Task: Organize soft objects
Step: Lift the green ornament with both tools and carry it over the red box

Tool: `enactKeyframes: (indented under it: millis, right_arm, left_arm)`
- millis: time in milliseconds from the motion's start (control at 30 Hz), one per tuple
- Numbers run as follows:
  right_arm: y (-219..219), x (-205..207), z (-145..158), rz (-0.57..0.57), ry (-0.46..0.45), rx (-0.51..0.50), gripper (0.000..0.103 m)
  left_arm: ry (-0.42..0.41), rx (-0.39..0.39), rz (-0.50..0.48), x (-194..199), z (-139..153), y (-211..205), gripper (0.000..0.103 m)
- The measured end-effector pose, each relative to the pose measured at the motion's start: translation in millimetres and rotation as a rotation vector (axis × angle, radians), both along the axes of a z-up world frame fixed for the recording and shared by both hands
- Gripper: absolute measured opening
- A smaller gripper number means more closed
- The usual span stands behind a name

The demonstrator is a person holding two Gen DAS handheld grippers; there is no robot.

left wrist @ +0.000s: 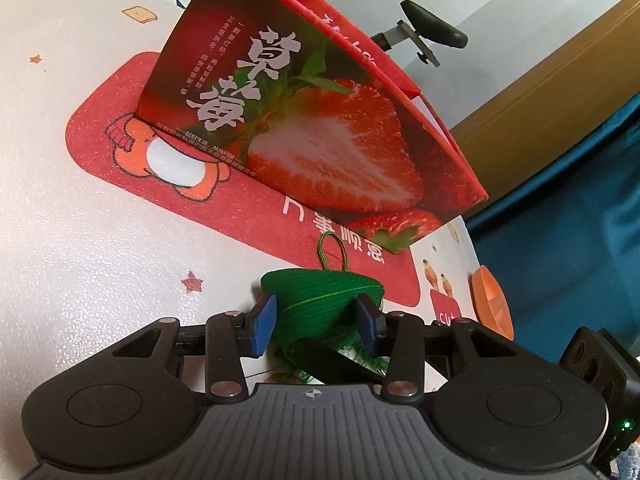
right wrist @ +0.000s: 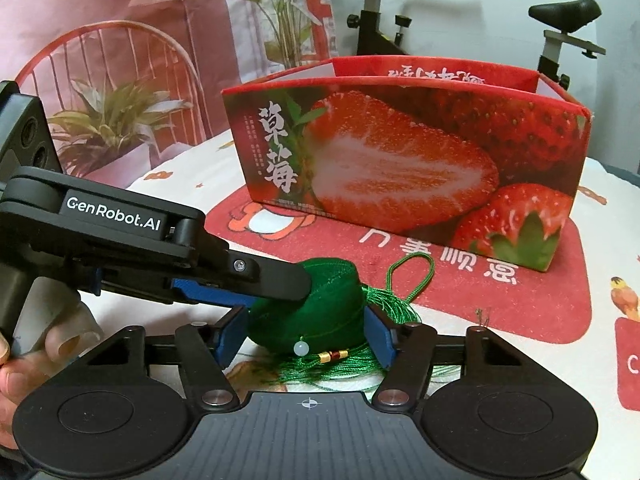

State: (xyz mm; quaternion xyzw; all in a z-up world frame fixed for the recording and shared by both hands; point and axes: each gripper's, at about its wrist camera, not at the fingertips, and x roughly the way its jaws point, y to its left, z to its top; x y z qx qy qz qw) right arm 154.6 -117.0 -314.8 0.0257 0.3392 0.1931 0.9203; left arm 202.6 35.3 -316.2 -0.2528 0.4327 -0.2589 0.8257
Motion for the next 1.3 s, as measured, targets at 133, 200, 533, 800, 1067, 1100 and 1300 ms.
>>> enactKeyframes:
  millis: [133,200,533,800,1067,1100,1300]
  right_arm:
    - [1,-2,2,-0.003,-0.006,-0.006,0.057]
    - [0,-3,6,-0.005,-0.017,-0.005,0.056]
    - [-3,0,51,0.002,-0.123,-0.013,0.056]
    - [-3,10,99,0.024,-0.228,-0.055,0.056]
    - [-8,29,158,0.037,-0.335,-0.067,0.056]
    - [-9,33,167,0.04,-0.35,-0.07,0.056]
    - [-15,57,205,0.059,-0.387,-0.038,0.056]
  left_arm:
    - [-0.021,0.016,-0.006,-2,5,-3,0.045]
    - [-0.043,0.02,-0.01,-3,10,-3,0.044]
    - [-0.202,0.039,-0.023,-7,64,-7,0.044]
    - [-0.318,0.057,-0.022,-4,113,-12,0.044]
    - [-0.445,0.053,-0.012,11,169,-20,0.044]
    - [-0.458,0.048,-0.012,14,175,-20,0.044]
    - [-0.551,0.067,-0.013,24,202,-23,0.044]
